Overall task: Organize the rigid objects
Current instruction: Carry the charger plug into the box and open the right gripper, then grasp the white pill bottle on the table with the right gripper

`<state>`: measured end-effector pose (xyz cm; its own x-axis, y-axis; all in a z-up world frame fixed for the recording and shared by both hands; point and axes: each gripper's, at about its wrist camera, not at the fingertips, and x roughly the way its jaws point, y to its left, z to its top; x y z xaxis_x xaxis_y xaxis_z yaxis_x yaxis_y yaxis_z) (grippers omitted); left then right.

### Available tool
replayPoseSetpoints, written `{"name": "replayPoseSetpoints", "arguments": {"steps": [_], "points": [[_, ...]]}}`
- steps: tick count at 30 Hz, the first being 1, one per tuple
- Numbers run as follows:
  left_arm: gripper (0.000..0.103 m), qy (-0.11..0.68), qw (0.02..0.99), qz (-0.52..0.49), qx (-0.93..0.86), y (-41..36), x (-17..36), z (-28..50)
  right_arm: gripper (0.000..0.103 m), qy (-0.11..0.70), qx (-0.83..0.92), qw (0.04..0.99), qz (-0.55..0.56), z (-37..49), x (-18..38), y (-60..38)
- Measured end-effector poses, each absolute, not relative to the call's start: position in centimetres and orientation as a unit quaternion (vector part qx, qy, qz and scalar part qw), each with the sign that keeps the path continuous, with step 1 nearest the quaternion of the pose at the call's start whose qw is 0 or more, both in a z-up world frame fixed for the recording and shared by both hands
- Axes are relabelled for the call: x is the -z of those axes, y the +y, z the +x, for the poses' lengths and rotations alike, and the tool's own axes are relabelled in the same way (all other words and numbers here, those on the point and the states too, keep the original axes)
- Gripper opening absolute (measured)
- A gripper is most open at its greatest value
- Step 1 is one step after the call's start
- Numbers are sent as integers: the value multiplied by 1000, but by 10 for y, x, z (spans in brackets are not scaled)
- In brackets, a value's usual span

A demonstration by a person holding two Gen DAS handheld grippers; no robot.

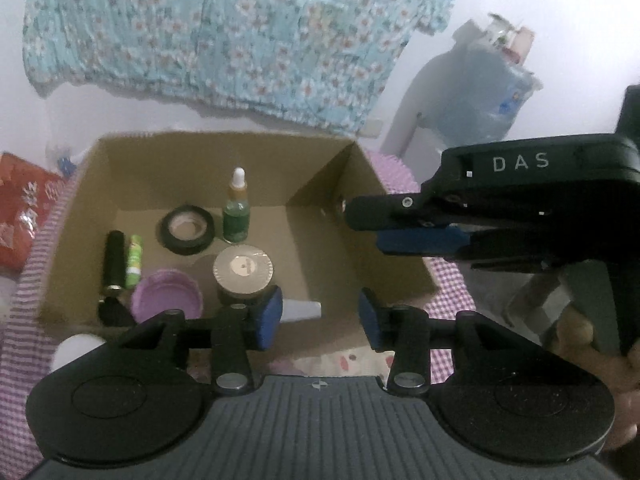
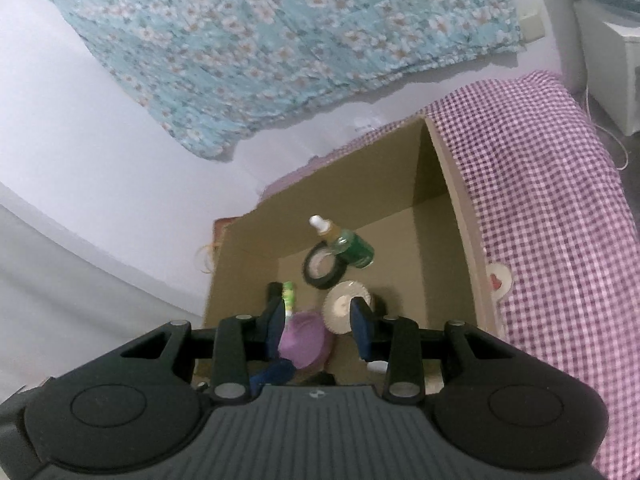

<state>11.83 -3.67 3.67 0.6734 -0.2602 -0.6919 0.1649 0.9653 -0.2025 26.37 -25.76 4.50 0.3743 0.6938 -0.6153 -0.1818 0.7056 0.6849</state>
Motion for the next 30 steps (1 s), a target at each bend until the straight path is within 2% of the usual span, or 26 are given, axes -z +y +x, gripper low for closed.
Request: {"name": "replayPoseSetpoints", "arguments": {"steps": [6, 9, 14, 30], "points": [[47, 366, 924, -51, 102, -17, -56, 83, 39, 476, -300, 781, 271, 226, -64, -252], [48, 355, 930, -49, 79, -5, -60, 70, 44, 483, -319, 772, 262, 212, -69, -235], [52, 343, 937, -54, 30, 22, -59, 53, 44, 498, -355, 757, 228, 201, -74, -191], [56, 392, 916, -85, -17, 69, -10, 81, 44, 559, -344, 743, 132, 211, -38, -88]]}}
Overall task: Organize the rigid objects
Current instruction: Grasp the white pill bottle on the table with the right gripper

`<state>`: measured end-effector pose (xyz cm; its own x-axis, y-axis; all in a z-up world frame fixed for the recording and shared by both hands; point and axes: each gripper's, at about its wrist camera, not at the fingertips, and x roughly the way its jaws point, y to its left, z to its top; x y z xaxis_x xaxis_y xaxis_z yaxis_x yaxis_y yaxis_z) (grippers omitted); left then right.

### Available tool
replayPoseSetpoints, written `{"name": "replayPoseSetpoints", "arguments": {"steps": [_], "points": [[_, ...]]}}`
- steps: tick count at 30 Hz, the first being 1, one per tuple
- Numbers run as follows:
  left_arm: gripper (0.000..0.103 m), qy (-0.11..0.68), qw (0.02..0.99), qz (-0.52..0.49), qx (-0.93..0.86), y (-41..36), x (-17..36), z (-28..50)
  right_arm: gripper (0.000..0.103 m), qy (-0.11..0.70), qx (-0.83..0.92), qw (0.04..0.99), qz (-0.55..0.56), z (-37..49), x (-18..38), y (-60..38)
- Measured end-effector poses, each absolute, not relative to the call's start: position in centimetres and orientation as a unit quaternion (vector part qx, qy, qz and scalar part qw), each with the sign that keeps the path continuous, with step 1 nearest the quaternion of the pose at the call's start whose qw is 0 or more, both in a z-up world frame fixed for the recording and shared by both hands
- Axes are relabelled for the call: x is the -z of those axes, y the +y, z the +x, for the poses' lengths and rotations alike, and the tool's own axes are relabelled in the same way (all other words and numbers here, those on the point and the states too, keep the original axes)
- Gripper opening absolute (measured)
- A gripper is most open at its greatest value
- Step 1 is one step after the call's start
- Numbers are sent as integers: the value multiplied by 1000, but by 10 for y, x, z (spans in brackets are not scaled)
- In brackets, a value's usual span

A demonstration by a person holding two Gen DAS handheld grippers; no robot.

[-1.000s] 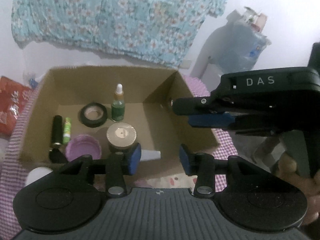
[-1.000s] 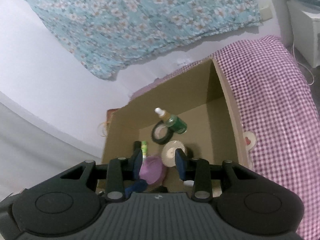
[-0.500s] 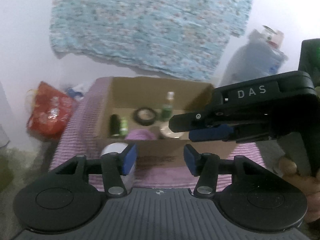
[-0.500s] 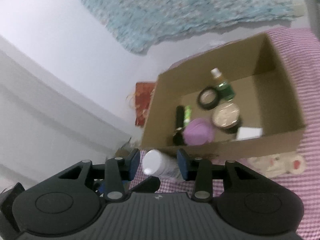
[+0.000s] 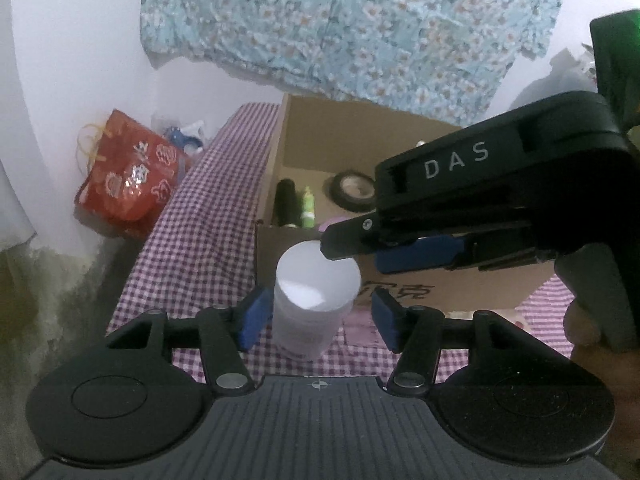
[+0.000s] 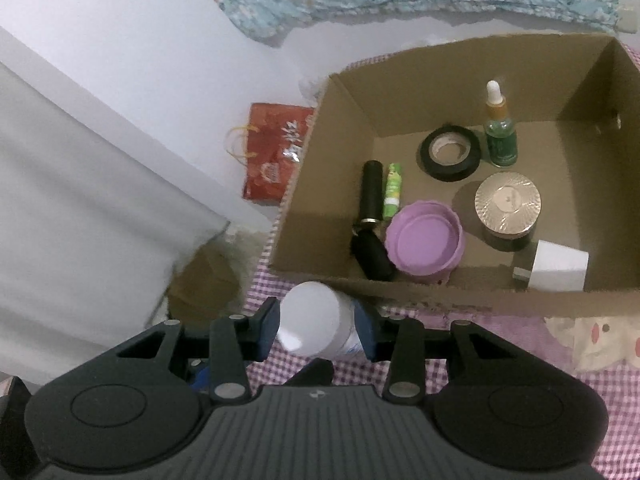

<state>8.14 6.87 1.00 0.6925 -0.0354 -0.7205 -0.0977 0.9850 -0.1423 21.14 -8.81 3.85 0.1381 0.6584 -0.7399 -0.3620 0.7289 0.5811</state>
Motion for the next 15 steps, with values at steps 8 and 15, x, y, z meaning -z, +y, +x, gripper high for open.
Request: {"name": "replayPoseSetpoints", "arguments": {"steps": [8, 15], "points": [[55, 409, 907, -99, -20, 74, 5, 93, 44, 578, -343, 731, 115, 221, -18, -70], [53, 411, 905, -106, -27, 76, 5, 93, 44, 576, -358, 726, 115, 220, -18, -62]]}}
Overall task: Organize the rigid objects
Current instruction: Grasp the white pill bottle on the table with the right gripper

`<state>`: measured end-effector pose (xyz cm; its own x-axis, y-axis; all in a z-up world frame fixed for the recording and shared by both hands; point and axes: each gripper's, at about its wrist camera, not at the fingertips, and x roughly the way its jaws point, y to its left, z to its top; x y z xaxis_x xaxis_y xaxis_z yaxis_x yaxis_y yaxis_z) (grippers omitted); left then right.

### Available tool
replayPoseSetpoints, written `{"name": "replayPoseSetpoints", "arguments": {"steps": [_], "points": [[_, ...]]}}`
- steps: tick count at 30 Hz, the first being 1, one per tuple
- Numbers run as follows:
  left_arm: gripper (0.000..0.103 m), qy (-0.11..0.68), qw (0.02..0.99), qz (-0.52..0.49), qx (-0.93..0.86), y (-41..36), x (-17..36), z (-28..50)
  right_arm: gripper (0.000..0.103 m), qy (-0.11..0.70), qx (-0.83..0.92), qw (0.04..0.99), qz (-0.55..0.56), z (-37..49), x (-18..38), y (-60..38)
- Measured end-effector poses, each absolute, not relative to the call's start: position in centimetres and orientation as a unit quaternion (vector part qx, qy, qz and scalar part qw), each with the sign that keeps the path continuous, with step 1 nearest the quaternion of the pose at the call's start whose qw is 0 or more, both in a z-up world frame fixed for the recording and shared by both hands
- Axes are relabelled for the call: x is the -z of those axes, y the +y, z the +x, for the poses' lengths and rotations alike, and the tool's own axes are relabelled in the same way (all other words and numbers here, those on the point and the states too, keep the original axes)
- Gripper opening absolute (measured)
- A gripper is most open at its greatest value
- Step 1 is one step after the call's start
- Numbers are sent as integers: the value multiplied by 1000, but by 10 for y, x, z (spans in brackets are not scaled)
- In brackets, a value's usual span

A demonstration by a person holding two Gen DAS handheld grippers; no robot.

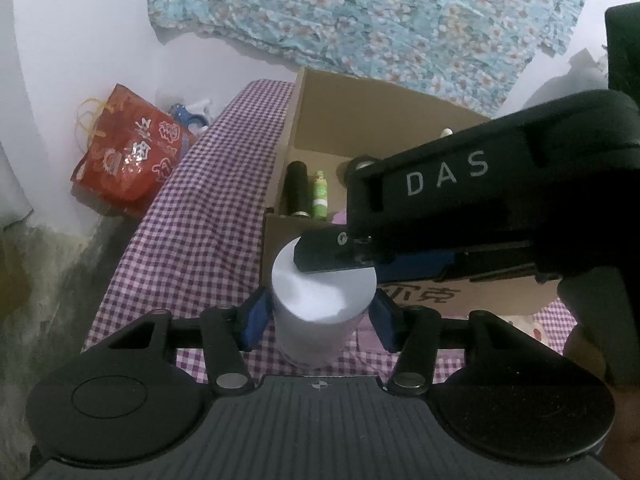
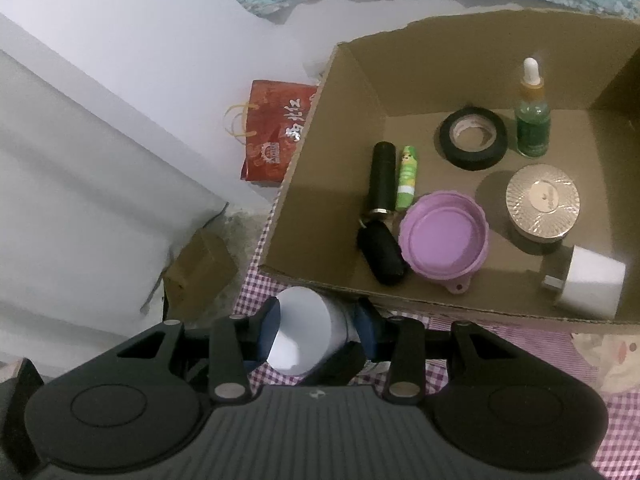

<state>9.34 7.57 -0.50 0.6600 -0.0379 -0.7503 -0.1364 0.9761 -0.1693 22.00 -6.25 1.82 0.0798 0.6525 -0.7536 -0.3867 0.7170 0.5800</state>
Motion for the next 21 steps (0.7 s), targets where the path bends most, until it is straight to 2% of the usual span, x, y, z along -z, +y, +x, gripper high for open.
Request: {"name": "replayPoseSetpoints", "arguments": {"steps": [11, 21], "points": [[52, 403, 910, -95, -25, 68, -21, 73, 44, 568, -362, 728, 125, 204, -38, -75], [52, 344, 937, -61, -25, 55, -86, 43, 44, 505, -401, 749, 148, 176, -106, -98]]}}
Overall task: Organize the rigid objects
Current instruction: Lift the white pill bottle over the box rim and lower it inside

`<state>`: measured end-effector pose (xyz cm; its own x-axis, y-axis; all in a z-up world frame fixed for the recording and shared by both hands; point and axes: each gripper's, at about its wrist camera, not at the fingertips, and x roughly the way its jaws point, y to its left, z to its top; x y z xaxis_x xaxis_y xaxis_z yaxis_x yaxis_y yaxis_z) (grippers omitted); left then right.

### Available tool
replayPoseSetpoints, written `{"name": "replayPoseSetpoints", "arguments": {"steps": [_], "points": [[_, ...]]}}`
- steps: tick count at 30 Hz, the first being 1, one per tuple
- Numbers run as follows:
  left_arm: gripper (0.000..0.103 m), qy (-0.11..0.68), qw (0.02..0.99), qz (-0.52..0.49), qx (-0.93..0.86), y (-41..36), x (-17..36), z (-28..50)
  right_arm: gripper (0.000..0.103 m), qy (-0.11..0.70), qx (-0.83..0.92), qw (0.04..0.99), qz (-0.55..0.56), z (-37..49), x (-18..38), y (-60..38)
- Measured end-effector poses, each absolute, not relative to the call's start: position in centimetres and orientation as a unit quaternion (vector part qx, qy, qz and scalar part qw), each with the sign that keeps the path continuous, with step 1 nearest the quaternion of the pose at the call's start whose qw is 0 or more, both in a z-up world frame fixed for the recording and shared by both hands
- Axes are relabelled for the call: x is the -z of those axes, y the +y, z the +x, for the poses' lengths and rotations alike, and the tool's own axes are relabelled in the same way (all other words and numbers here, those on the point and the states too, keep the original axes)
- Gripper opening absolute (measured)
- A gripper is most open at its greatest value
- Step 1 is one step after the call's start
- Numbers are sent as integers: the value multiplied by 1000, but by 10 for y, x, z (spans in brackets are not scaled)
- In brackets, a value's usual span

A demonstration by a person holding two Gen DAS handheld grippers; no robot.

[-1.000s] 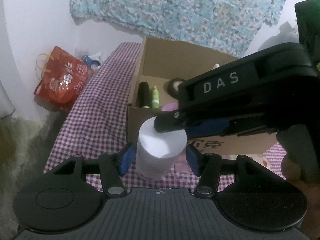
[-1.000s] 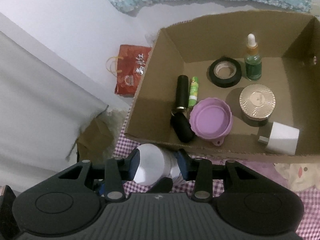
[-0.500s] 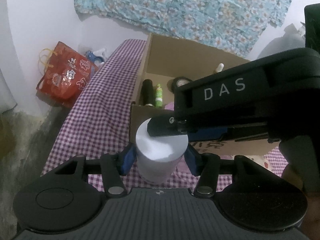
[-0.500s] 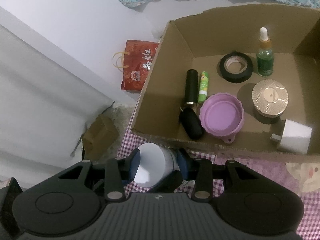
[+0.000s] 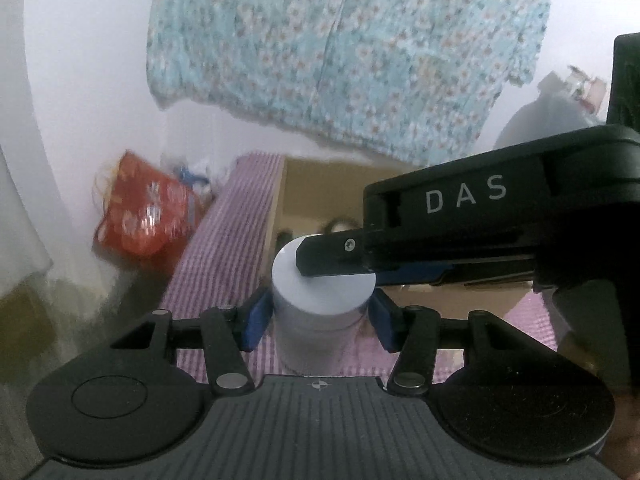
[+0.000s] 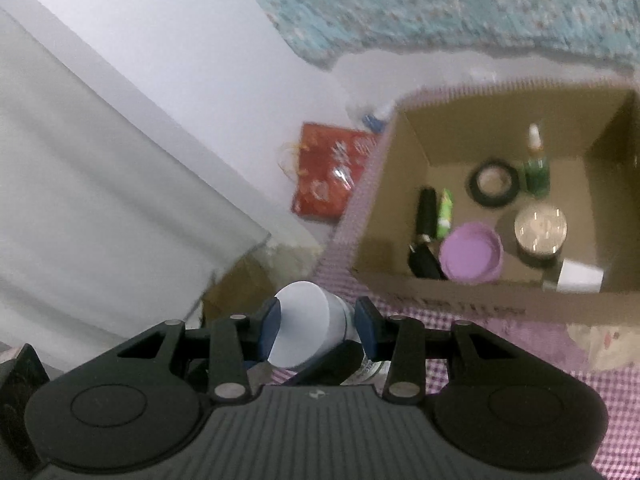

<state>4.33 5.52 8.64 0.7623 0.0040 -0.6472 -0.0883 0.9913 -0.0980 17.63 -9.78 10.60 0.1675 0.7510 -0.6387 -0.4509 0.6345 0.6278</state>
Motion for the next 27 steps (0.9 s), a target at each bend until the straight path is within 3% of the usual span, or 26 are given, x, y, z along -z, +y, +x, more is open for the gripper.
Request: {"name": "replayPoseSetpoints", "arguments": {"steps": [11, 27], "points": [[52, 328, 943, -43, 40, -6, -119, 105, 45, 446, -376, 792, 181, 213, -149, -162], [52, 415, 903, -49, 100, -79, -47, 220, 45, 489, -282, 797, 215, 322, -59, -234]]}}
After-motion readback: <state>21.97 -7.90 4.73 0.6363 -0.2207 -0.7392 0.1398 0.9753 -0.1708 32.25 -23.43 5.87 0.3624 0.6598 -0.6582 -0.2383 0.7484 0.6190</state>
